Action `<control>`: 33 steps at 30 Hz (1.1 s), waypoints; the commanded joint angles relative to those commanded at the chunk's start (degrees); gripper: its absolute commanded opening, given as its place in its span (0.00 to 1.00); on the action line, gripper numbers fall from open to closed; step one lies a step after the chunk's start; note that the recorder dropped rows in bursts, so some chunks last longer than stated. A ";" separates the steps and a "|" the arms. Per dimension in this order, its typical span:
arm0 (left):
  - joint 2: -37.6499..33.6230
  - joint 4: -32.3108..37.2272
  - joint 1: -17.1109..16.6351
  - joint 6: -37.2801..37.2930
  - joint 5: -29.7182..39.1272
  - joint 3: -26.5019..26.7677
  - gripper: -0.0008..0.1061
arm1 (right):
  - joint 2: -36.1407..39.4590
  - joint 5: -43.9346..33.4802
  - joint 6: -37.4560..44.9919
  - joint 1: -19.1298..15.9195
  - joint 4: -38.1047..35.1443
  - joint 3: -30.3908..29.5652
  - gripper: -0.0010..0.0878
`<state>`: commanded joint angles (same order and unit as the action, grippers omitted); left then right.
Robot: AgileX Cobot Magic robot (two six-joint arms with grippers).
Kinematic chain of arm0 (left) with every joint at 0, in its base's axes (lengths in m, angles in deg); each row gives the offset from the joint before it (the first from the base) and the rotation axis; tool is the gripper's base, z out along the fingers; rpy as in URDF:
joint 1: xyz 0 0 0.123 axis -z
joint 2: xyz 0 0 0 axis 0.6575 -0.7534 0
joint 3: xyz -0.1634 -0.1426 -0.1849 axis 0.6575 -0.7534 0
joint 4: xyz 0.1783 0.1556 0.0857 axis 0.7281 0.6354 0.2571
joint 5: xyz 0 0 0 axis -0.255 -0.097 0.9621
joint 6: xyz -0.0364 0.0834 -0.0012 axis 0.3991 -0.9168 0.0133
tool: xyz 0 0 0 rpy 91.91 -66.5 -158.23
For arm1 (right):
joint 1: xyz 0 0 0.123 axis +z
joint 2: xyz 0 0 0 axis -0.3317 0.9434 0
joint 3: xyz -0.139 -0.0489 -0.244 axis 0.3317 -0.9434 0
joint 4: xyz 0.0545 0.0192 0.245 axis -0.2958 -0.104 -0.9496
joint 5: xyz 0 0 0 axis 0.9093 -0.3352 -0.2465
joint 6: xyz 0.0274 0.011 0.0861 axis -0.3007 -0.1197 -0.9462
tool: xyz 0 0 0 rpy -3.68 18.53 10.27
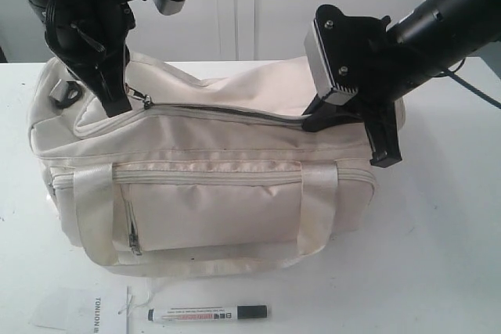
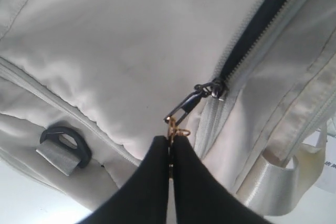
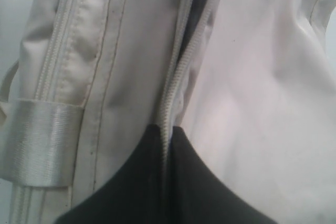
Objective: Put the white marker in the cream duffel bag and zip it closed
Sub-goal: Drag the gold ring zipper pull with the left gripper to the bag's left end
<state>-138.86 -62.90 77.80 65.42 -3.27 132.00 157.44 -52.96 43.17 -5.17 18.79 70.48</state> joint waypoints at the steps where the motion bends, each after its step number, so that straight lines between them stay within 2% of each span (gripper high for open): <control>1: 0.00 0.12 0.00 0.00 0.00 0.00 0.01 | 0.00 0.00 0.00 0.00 0.09 0.00 0.01; 16: 1.75 5.12 0.00 -1.40 0.00 0.00 0.01 | 0.00 0.35 -0.39 0.00 0.84 0.00 0.01; 27: 2.27 4.45 -0.11 -2.36 0.00 0.00 0.01 | 0.00 0.35 -0.79 0.00 1.98 0.00 0.01; 29: 2.27 4.21 -0.77 -2.64 0.00 0.00 0.01 | 0.00 0.35 -0.79 0.00 1.98 0.00 0.01; 33: 2.27 0.65 -4.78 -2.82 0.00 0.00 0.01 | 0.00 0.35 -0.79 0.00 2.21 0.00 0.01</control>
<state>-136.59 -62.25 73.02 62.60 -3.27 132.00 157.44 -52.61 42.38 -5.17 21.00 70.48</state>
